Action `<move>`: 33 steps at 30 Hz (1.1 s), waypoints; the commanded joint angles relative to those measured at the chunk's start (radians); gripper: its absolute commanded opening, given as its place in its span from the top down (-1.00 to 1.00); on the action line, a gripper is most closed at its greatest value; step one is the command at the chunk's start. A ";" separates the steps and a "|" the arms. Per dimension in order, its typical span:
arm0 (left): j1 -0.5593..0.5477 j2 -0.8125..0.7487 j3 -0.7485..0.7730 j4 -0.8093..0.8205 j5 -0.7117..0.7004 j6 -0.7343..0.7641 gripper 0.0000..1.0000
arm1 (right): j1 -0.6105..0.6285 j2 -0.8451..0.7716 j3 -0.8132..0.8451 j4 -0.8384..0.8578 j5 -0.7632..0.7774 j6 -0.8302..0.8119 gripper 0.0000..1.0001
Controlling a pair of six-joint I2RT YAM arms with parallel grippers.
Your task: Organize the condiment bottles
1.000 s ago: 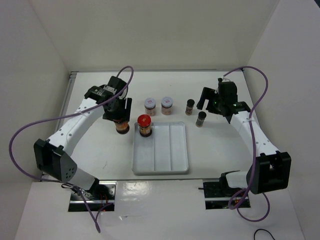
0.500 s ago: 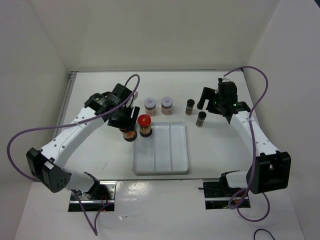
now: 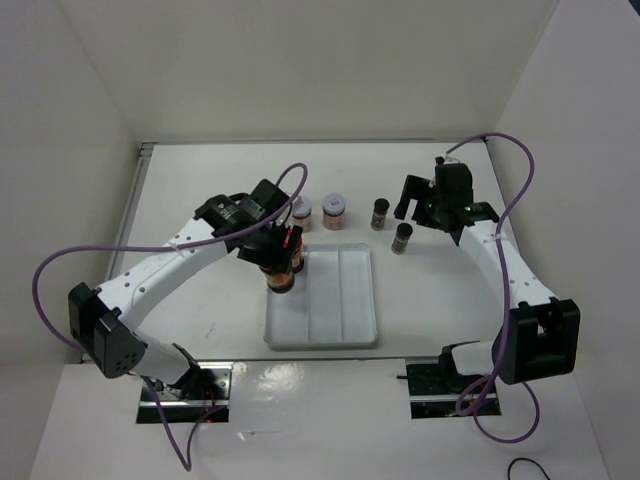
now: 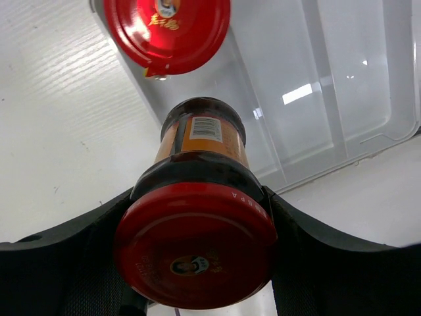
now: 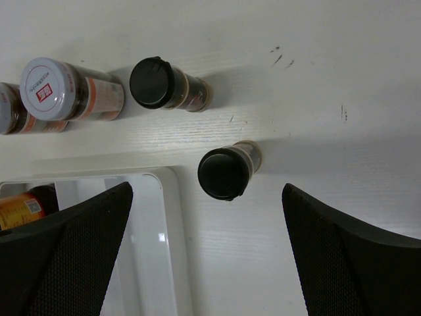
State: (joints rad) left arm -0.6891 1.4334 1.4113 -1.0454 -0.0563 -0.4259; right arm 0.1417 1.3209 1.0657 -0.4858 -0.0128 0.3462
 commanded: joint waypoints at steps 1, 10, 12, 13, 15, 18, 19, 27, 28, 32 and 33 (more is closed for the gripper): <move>-0.024 0.013 0.000 0.082 0.023 -0.034 0.27 | 0.009 0.001 0.013 0.018 0.017 -0.012 -0.97; -0.056 0.031 -0.069 0.136 -0.008 -0.054 0.27 | 0.009 0.011 0.013 0.018 0.017 -0.012 -0.97; -0.056 0.042 -0.083 0.147 -0.020 -0.063 0.27 | 0.009 0.020 0.013 0.018 0.017 -0.012 -0.97; -0.065 0.042 -0.095 0.159 -0.031 -0.073 0.27 | 0.009 0.020 0.013 0.018 0.017 -0.012 -0.97; -0.066 0.061 -0.106 0.168 -0.040 -0.073 0.27 | 0.009 0.020 0.013 0.018 0.017 -0.012 -0.97; -0.066 0.079 -0.115 0.192 -0.040 -0.073 0.27 | 0.009 0.020 0.013 0.018 0.017 -0.012 -0.97; -0.066 0.079 -0.115 0.203 -0.040 -0.073 0.27 | 0.009 0.020 0.013 0.018 0.017 -0.012 -0.97; -0.066 0.120 -0.115 0.214 -0.053 -0.073 0.27 | 0.009 0.020 0.022 0.009 0.017 -0.012 -0.97; -0.066 0.121 -0.115 0.214 -0.053 -0.073 0.23 | 0.009 0.020 0.022 0.009 0.017 -0.012 -0.97; -0.066 0.131 -0.127 0.223 -0.053 -0.073 0.11 | 0.009 0.020 0.022 0.009 0.017 -0.012 -0.97; -0.066 0.140 -0.136 0.223 -0.053 -0.073 0.11 | 0.009 0.020 0.022 0.009 0.017 -0.012 -0.97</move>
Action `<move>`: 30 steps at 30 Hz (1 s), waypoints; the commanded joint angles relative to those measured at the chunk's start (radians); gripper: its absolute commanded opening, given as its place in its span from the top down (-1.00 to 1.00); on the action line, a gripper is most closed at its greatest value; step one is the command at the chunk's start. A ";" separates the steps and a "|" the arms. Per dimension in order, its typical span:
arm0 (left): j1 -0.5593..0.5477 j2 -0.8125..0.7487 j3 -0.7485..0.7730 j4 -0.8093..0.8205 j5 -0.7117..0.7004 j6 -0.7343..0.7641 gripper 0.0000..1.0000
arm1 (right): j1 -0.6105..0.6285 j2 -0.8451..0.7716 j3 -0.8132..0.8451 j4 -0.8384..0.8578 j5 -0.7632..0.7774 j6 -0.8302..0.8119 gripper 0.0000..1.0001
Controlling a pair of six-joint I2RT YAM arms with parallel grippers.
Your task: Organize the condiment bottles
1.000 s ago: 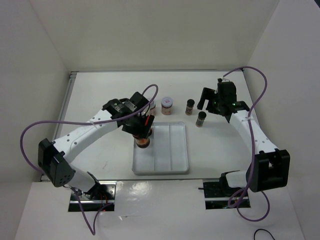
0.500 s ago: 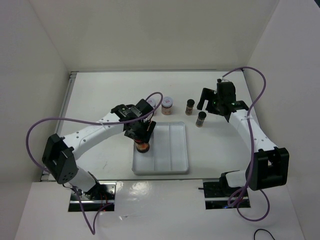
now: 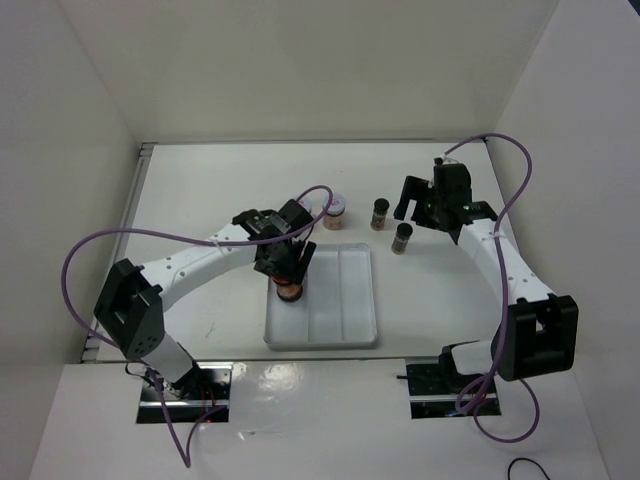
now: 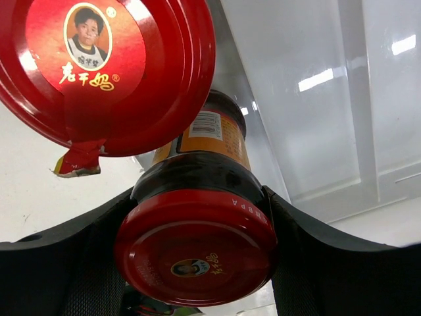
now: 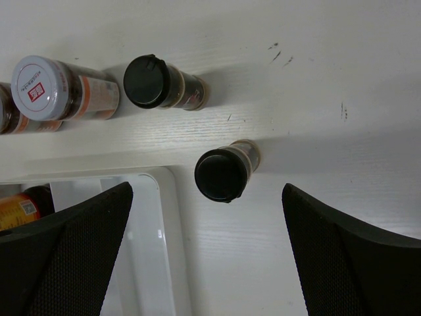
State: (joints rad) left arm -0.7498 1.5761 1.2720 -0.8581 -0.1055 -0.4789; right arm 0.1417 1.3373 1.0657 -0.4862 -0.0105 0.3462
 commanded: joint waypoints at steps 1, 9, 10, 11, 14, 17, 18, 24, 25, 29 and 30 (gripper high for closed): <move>-0.005 -0.002 0.003 0.036 -0.003 -0.020 0.05 | 0.009 0.003 0.022 0.009 0.015 -0.012 -0.97; -0.005 -0.002 0.003 0.036 -0.003 -0.010 -0.40 | 0.009 0.003 0.031 0.000 0.015 -0.012 -0.97; -0.005 0.007 0.012 0.036 -0.003 -0.010 -0.45 | 0.009 0.003 0.031 0.000 0.015 -0.012 -0.97; -0.005 0.007 0.012 0.036 -0.003 -0.010 -0.48 | 0.009 0.003 0.031 0.000 0.015 -0.012 -0.97; -0.005 0.007 0.021 0.027 0.006 -0.010 -0.67 | 0.009 0.003 0.040 -0.011 0.015 -0.003 -0.97; -0.014 0.007 0.021 0.027 0.006 -0.010 -0.85 | 0.009 0.003 0.059 -0.011 0.004 0.007 -0.97; -0.014 0.007 0.030 0.027 0.006 -0.010 -0.89 | 0.009 0.003 0.059 -0.011 0.004 0.016 -0.97; -0.014 -0.031 0.091 -0.042 -0.003 -0.010 -0.98 | 0.018 0.003 0.114 -0.038 0.013 0.016 -0.97; -0.014 -0.043 0.139 -0.051 -0.003 -0.010 -0.98 | 0.018 -0.006 0.131 -0.048 0.014 0.016 -0.97; -0.014 -0.109 0.306 -0.104 -0.028 -0.010 -0.98 | 0.018 -0.015 0.224 -0.069 0.014 0.016 -0.97; -0.014 -0.119 0.341 -0.133 -0.063 -0.010 -1.00 | 0.027 -0.006 0.244 -0.069 0.001 0.016 -0.97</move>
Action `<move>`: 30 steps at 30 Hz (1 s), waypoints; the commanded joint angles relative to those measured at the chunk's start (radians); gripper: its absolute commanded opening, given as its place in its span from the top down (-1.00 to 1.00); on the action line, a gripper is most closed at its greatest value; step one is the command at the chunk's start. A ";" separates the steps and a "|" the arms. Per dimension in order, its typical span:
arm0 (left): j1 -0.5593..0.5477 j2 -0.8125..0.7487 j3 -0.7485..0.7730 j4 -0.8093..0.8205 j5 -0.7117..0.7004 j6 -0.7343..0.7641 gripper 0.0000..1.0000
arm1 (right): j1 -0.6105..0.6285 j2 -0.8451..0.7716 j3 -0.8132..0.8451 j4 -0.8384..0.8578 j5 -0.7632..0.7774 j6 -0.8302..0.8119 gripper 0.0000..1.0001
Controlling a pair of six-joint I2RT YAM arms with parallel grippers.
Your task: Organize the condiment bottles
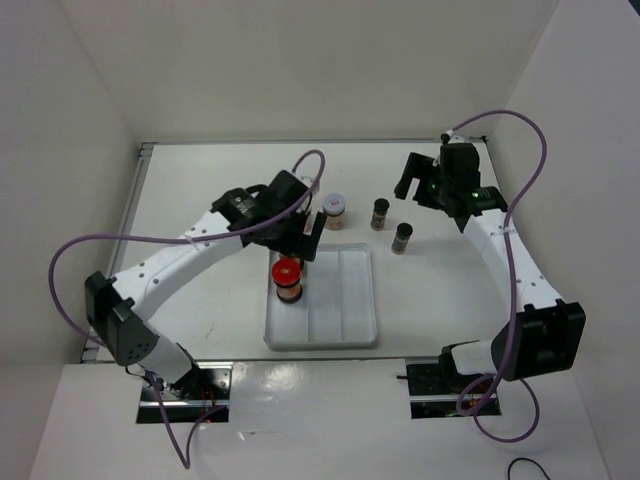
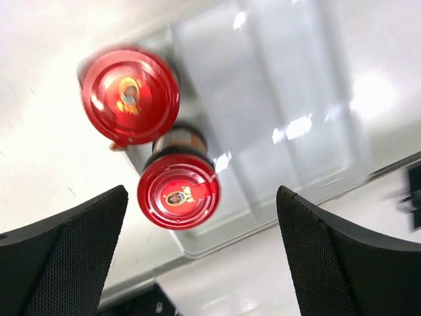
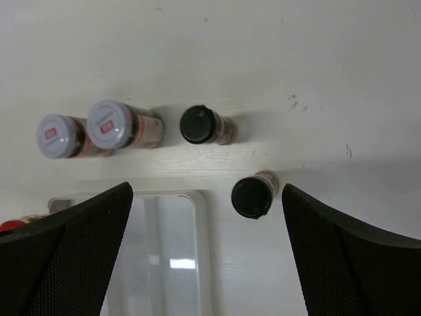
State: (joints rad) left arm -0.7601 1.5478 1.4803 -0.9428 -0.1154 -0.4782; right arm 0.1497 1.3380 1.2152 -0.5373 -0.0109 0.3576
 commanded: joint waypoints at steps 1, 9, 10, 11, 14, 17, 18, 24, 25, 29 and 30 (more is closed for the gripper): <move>-0.004 -0.091 0.165 -0.060 -0.072 -0.011 -1.00 | 0.033 -0.007 0.115 -0.018 -0.007 0.004 -0.97; 0.194 -0.069 0.252 0.044 -0.136 0.064 -1.00 | 0.174 0.197 0.334 -0.018 -0.017 -0.037 -0.97; 0.218 -0.051 0.252 0.058 -0.124 0.064 -1.00 | 0.219 0.228 0.375 -0.018 -0.017 -0.048 -0.97; 0.241 -0.042 0.252 0.080 -0.124 0.073 -1.00 | 0.250 0.259 0.394 -0.032 0.032 -0.057 -0.97; 0.347 -0.011 0.250 0.111 -0.096 0.085 -1.00 | 0.350 0.386 0.466 -0.070 0.130 -0.106 -0.97; 0.413 0.015 0.216 0.162 -0.026 0.095 -1.00 | 0.364 0.489 0.507 -0.079 0.149 -0.115 -0.97; 0.450 0.015 0.200 0.171 -0.004 0.095 -1.00 | 0.364 0.513 0.507 -0.079 0.132 -0.115 -0.97; 0.534 0.015 0.132 0.219 0.089 0.104 -1.00 | 0.373 0.564 0.498 -0.056 0.114 -0.124 -0.97; 0.535 0.015 0.117 0.228 0.100 0.113 -1.00 | 0.373 0.587 0.498 -0.056 0.124 -0.124 -0.97; 0.558 0.006 0.089 0.228 0.111 0.124 -1.00 | 0.373 0.635 0.509 -0.056 0.134 -0.124 -0.97; 0.568 0.006 0.074 0.228 0.111 0.124 -1.00 | 0.373 0.647 0.518 -0.056 0.123 -0.124 -0.97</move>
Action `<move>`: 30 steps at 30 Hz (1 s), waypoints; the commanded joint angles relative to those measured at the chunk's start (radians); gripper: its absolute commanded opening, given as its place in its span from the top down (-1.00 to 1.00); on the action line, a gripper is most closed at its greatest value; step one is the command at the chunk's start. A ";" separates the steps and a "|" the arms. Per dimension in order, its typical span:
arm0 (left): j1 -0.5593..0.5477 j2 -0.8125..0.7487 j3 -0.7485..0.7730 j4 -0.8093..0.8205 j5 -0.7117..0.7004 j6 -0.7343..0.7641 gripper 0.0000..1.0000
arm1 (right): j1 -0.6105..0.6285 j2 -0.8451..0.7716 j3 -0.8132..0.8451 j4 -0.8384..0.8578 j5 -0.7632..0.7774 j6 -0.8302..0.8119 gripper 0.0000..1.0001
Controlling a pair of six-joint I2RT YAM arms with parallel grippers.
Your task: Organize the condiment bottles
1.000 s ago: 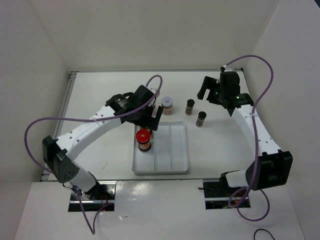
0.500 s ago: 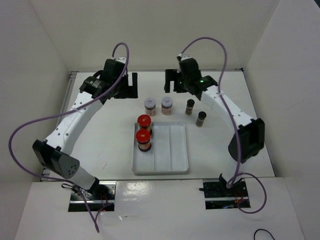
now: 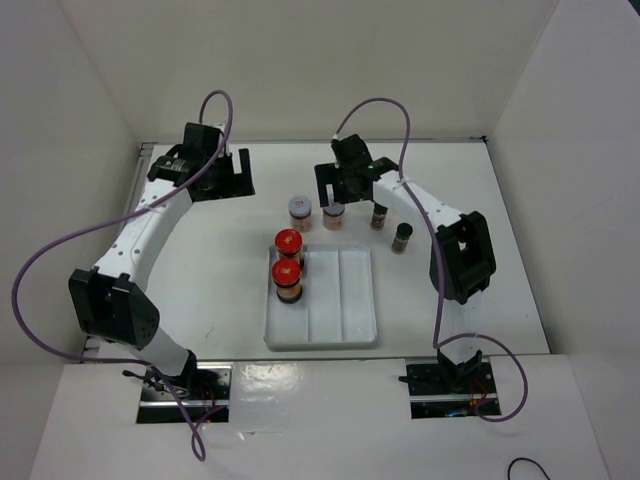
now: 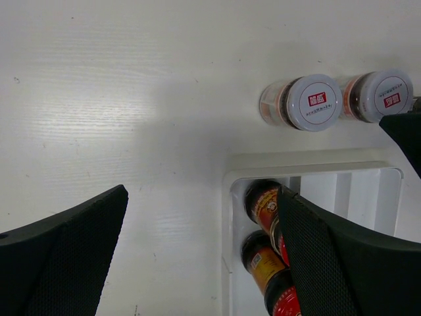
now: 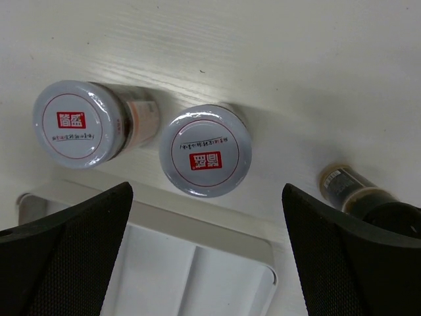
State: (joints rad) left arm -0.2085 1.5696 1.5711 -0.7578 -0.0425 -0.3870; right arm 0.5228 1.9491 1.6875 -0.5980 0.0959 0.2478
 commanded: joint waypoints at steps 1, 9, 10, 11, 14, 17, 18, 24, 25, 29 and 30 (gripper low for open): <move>0.017 -0.016 -0.031 0.043 0.049 0.033 -1.00 | 0.000 0.036 0.046 0.004 0.016 -0.015 -0.97; 0.047 -0.016 -0.051 0.052 0.070 0.051 -1.00 | 0.009 0.108 0.098 0.015 0.034 -0.015 -0.97; 0.057 -0.016 -0.060 0.061 0.070 0.051 -1.00 | 0.009 0.119 0.098 0.015 0.045 -0.015 -0.97; 0.057 -0.016 -0.060 0.061 0.079 0.051 -1.00 | 0.009 0.119 0.109 0.015 0.045 -0.015 -0.97; 0.057 -0.007 -0.060 0.061 0.079 0.060 -1.00 | 0.009 0.142 0.129 0.015 0.054 -0.024 -0.97; 0.066 -0.006 -0.060 0.061 0.079 0.060 -1.00 | 0.009 0.186 0.153 0.004 0.054 -0.033 -0.92; 0.066 0.003 -0.060 0.061 0.079 0.060 -1.00 | 0.009 0.186 0.162 -0.005 0.054 -0.033 -0.89; 0.066 0.003 -0.069 0.061 0.079 0.069 -1.00 | 0.009 0.208 0.150 -0.023 0.065 -0.024 -0.89; 0.066 0.003 -0.069 0.061 0.079 0.069 -1.00 | 0.009 0.199 0.131 -0.023 0.079 -0.024 -0.89; 0.066 0.013 -0.079 0.071 0.079 0.069 -1.00 | 0.009 0.198 0.106 -0.014 0.079 -0.024 -0.80; 0.066 0.013 -0.079 0.071 0.079 0.069 -1.00 | 0.009 0.198 0.106 -0.014 0.079 -0.024 -0.74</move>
State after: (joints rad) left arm -0.1509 1.5703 1.5005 -0.7174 0.0238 -0.3386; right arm 0.5243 2.1567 1.8053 -0.6132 0.1471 0.2264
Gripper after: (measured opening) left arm 1.000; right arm 0.887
